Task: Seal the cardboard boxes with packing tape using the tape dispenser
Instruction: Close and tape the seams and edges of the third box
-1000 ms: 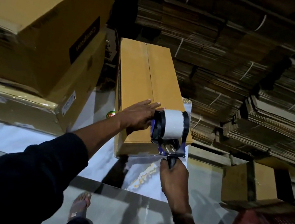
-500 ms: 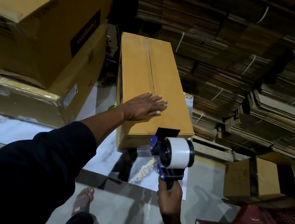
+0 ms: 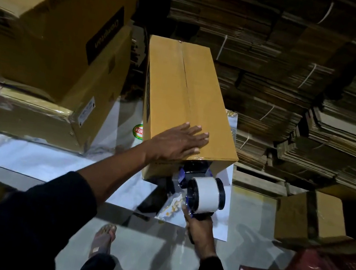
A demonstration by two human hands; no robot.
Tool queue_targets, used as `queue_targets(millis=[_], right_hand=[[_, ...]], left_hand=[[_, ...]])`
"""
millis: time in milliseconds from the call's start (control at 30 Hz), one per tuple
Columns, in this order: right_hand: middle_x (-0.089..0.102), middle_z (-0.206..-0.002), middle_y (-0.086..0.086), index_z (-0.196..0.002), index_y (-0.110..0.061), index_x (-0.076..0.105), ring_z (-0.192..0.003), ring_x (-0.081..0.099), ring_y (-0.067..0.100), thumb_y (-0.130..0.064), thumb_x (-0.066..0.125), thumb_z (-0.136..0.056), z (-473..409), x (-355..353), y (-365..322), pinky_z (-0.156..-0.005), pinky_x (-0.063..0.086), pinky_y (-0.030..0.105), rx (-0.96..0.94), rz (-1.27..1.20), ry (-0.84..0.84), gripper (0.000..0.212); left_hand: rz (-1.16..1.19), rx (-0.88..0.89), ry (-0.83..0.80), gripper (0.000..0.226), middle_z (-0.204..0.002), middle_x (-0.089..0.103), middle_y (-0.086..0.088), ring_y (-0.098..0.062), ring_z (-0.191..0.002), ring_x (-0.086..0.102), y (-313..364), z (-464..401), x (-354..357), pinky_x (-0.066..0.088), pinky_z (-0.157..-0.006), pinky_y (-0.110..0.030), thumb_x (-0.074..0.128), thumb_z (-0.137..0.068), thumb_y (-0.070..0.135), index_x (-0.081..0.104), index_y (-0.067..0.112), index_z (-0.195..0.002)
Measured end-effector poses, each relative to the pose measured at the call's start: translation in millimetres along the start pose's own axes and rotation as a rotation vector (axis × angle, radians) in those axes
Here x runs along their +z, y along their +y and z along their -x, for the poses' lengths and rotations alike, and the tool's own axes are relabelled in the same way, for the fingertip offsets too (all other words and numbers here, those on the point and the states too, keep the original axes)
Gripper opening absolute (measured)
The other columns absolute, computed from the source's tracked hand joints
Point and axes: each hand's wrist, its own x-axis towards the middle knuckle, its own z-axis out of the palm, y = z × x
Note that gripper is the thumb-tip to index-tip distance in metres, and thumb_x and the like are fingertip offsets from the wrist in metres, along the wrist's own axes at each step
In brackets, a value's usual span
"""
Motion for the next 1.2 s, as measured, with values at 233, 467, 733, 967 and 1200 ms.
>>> queue_targets(millis=[233, 467, 733, 967, 1200], right_hand=[[0.063, -0.066, -0.007, -0.079, -0.017, 0.067, -0.067, 0.056, 0.018, 0.003, 0.07, -0.083, -18.8, 23.6, 10.6, -0.065, 0.047, 0.027, -0.03, 0.018, 0.103, 0.021], [0.071, -0.1, 0.014, -0.105, 0.0, 0.066, -0.089, 0.062, 0.024, 0.01, 0.071, -0.086, -21.3, 24.5, -4.3, -0.078, 0.044, 0.019, -0.143, 0.098, 0.215, 0.022], [0.069, -0.096, 0.007, -0.104, 0.0, 0.071, -0.091, 0.065, 0.027, 0.01, 0.074, -0.081, -22.4, 24.6, -15.4, -0.081, 0.048, 0.032, -0.179, 0.117, 0.281, 0.025], [0.07, -0.09, 0.028, -0.092, 0.003, 0.074, -0.089, 0.065, 0.049, -0.016, 0.065, -0.078, -38.5, -7.6, -8.7, -0.075, 0.052, 0.043, -0.185, 0.553, 0.354, 0.025], [0.066, -0.066, 0.021, -0.058, -0.015, 0.051, -0.067, 0.063, 0.044, -0.026, 0.062, -0.067, -35.1, -54.0, -23.1, -0.059, 0.036, 0.031, -0.209, 0.651, 0.306, 0.018]], left_hand=[[-0.019, -0.091, 0.015, 0.054, -0.172, 0.018, 0.001, -0.025, -0.161, 0.007, 12.1, -0.4, 4.4, 0.003, -0.13, -0.044, 0.03, -0.114, 0.038, 0.027, 0.021, -0.164], [-0.023, -0.116, -0.027, 0.055, -0.173, 0.012, 0.003, -0.021, -0.161, 0.004, 6.6, -6.7, 4.8, 0.002, -0.129, -0.04, 0.027, -0.114, 0.039, 0.021, 0.022, -0.166], [-0.016, -0.114, -0.031, 0.055, -0.172, 0.015, 0.002, -0.021, -0.161, 0.006, 4.6, -8.3, 4.5, 0.005, -0.13, -0.041, 0.025, -0.113, 0.041, 0.024, 0.022, -0.165], [-0.004, -0.109, 0.01, 0.054, -0.172, 0.019, 0.001, -0.021, -0.16, 0.009, -0.2, -9.9, 8.1, 0.005, -0.129, -0.041, 0.026, -0.113, 0.041, 0.028, 0.022, -0.164], [0.015, -0.087, 0.043, 0.055, -0.172, 0.02, -0.001, -0.024, -0.16, 0.008, 3.3, -5.4, 2.2, 0.005, -0.13, -0.044, 0.025, -0.113, 0.043, 0.029, 0.02, -0.163]])
